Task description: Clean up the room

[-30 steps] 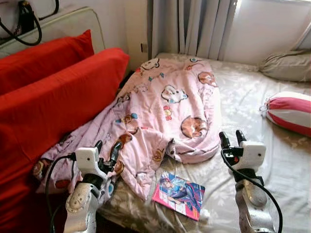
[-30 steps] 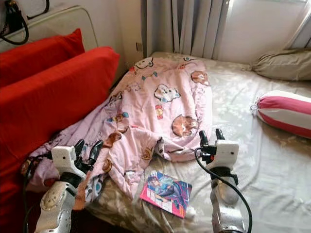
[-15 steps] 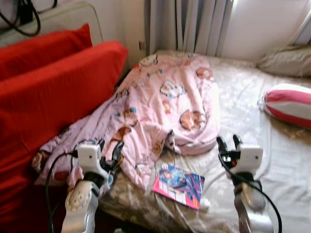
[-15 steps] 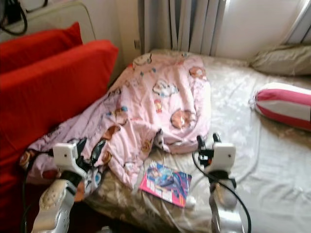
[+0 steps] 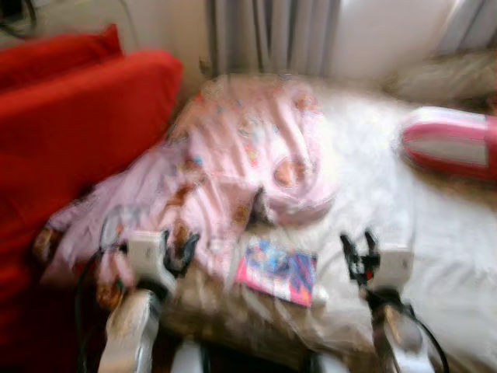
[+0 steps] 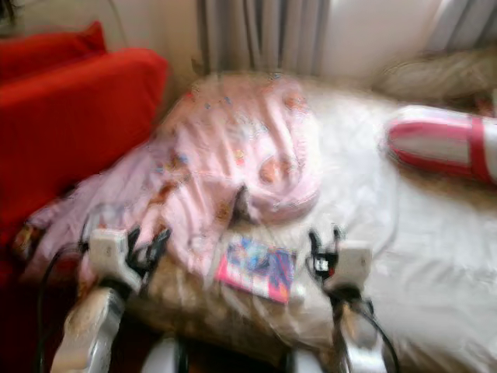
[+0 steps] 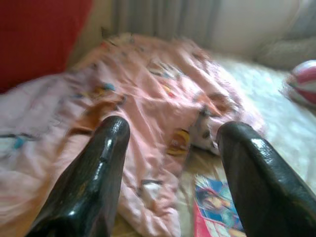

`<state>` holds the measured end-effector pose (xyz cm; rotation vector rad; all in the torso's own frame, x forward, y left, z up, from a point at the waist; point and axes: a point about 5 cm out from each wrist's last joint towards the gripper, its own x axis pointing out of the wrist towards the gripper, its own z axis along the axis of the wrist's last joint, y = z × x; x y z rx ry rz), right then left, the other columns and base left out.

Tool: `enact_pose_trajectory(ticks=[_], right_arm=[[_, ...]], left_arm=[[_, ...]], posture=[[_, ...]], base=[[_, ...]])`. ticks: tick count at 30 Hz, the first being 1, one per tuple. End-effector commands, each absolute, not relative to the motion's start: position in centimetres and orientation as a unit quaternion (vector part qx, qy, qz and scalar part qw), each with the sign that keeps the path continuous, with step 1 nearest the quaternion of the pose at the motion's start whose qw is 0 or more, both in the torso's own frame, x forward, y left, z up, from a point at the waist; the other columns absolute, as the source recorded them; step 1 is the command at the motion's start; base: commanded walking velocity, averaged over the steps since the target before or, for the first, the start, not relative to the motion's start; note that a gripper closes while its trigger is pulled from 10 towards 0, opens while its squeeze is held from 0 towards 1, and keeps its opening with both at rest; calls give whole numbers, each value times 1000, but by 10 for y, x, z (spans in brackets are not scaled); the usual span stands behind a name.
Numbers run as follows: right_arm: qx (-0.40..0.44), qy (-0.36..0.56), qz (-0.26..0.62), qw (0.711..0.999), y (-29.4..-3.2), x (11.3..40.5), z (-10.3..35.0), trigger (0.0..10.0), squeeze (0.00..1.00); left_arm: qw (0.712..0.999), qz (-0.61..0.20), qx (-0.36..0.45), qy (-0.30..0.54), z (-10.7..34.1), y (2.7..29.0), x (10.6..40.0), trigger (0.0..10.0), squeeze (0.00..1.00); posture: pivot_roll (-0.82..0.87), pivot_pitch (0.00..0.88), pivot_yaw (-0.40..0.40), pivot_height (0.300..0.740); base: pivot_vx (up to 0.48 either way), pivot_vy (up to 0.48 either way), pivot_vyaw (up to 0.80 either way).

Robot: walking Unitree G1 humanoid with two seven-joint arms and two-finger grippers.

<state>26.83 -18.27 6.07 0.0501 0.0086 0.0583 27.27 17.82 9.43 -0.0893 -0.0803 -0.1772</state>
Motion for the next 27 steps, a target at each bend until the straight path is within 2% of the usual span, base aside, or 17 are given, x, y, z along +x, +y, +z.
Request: enact_pose_trajectory(ticks=[1, 15, 19, 27], right_arm=[[30, 15, 42, 999, -178, 268, 57, 10000, 0], [33, 47, 45, 997, -173, 266, 46, 10000, 0], [33, 50, 45, 997, -175, 263, 43, 10000, 0], [38, 54, 47, 997, -176, 263, 39, 10000, 0]], left_arm=[[996, -78, -48, -16, 85, 182, 267, 10000, 0], [995, -83, -53, -5, 83, 179, 265, 10000, 0], [995, -85, -53, -2, 82, 178, 264, 10000, 0], [995, -84, -53, 2, 81, 178, 263, 10000, 0]], posture=[[41, 80, -14, 637], [37, 91, -7, 637], [38, 93, -7, 613], [45, 96, -10, 613]], base=[[0, 0, 0], [0, 0, 0], [0, 0, 0], [0, 0, 0]])
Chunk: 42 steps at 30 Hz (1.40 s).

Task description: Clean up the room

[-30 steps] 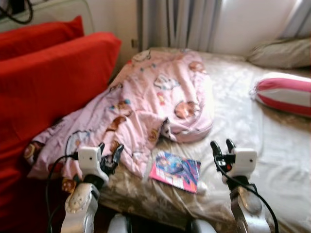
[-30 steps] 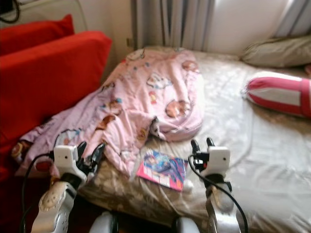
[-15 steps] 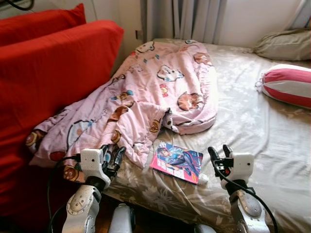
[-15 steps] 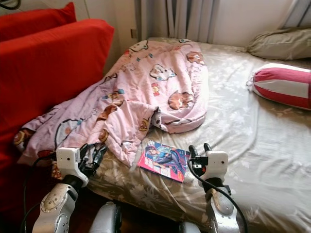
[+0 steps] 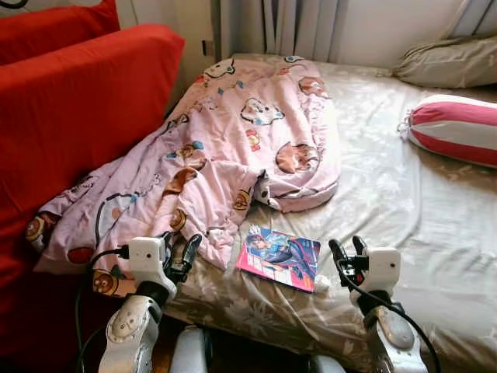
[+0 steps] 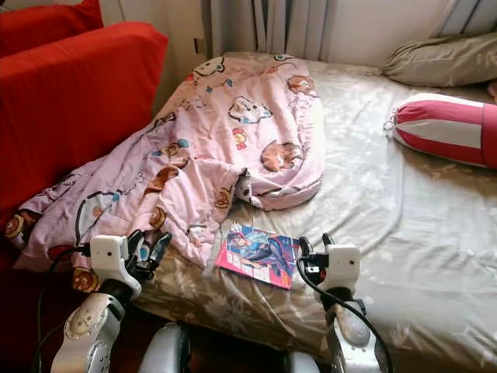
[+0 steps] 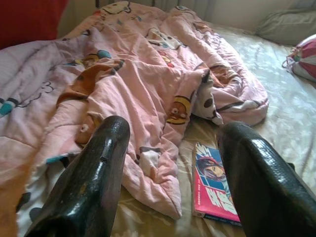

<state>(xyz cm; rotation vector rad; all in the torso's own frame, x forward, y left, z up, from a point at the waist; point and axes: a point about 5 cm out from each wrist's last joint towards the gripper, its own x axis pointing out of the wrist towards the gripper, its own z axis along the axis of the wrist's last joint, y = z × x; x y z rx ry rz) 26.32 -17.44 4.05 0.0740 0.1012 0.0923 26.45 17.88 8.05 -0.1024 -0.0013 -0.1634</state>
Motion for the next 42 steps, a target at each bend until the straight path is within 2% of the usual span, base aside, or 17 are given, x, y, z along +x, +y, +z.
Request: enact_pose_trajectory(ticks=[1, 17, 19, 24, 29, 42], right_arm=[[38, 56, 51, 996, -175, 263, 39, 10000, 0], [38, 85, 96, 991, -166, 262, 28, 10000, 0], [38, 84, 98, 991, -165, 262, 28, 10000, 0], [46, 86, 78, 992, -169, 261, 26, 10000, 0], [85, 102, 4, 991, -183, 265, 19, 10000, 0], [83, 107, 17, 991, -181, 271, 18, 10000, 0]], left_arm=[[995, -84, -53, 2, 81, 178, 263, 10000, 0], [996, -80, -50, 4, 81, 179, 262, 10000, 0], [995, -81, -50, 4, 81, 178, 262, 10000, 0], [995, -83, -50, 4, 81, 178, 263, 10000, 0], [995, -84, -48, 4, 81, 178, 263, 10000, 0], [995, -89, -50, 1, 82, 175, 264, 10000, 0]], posture=[[45, 96, -10, 613], [46, 98, -11, 613], [46, 97, -10, 613], [43, 99, -9, 613], [39, 104, -8, 613], [42, 101, -8, 613]], base=[[0, 0, 0], [15, 0, 0], [247, 0, 800], [252, 0, 160], [266, 0, 0], [298, 0, 0]])
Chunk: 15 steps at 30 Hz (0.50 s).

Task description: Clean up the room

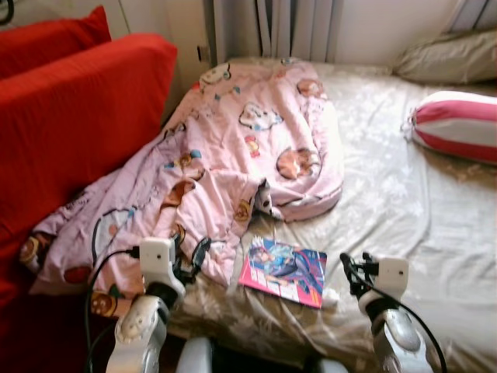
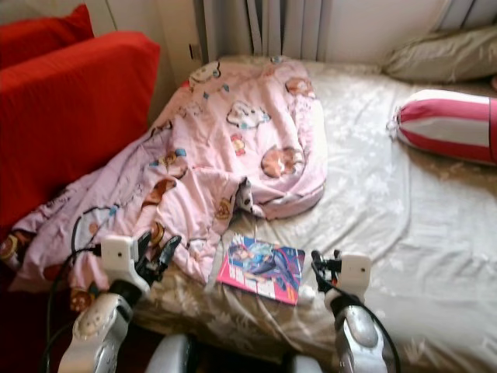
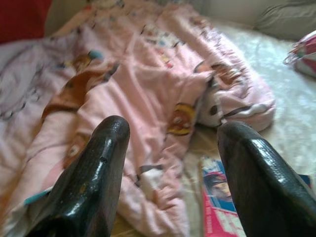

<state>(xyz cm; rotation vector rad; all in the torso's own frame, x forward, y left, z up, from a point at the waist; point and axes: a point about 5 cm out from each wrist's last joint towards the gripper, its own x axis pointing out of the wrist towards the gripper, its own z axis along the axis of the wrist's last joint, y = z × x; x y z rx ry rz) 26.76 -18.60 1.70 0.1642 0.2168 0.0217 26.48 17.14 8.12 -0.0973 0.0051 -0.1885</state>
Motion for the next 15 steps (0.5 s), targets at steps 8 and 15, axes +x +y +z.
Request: enact_pose_trajectory(ticks=[8, 15], right_arm=[[18, 165, 56, 985, -181, 274, 7, 10000, 0], [-29, 211, 91, 973, -183, 285, 3, 10000, 0]], left_arm=[[994, -99, -54, 6, 82, 169, 263, 10000, 0], [993, -105, -56, 5, 85, 165, 262, 10000, 0]], posture=[[46, 117, -4, 613], [74, 147, -3, 613]], base=[[35, 0, 0], [0, 0, 0]])
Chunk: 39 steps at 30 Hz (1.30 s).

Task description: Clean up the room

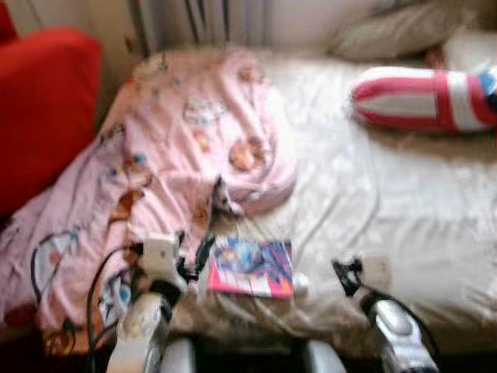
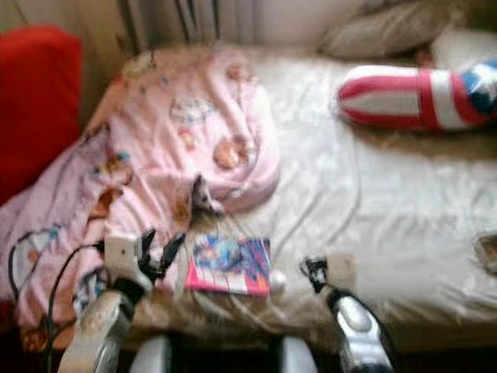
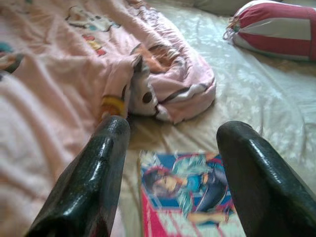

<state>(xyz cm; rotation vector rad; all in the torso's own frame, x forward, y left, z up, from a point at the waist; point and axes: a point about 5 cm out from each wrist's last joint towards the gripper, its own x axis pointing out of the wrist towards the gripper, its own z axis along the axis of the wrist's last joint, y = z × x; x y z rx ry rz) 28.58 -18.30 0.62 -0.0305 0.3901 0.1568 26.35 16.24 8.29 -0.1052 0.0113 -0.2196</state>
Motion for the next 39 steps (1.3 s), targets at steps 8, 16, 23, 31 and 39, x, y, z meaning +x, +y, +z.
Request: enact_pose_trajectory(ticks=[8, 16, 23, 31, 39], right_arm=[[-209, 231, 179, 933, -179, 302, 11, 10000, 1000], [-335, 227, 228, 885, -182, 313, 20, 10000, 1000], [-398, 236, 261, 847, -193, 317, 27, 10000, 0], [-406, 248, 247, 844, -209, 328, 42, 10000, 0], [-411, 274, 258, 830, -213, 324, 38, 10000, 0]], left_arm=[[993, -105, -54, 8, 89, 169, 253, 10000, 0], [994, -101, -46, 21, 92, 174, 236, 10000, 0], [995, -85, -39, 23, 98, 183, 231, 10000, 0], [996, -79, -30, 36, 100, 191, 222, 10000, 0], [996, -76, -29, 43, 103, 193, 215, 10000, 0]], posture=[[127, 197, 12, 613], [173, 247, 25, 613], [220, 266, 35, 613], [249, 269, 40, 613], [269, 275, 55, 613]], base=[[0, 0, 0], [0, 0, 0], [0, 0, 0], [0, 0, 0], [0, 0, 0]])
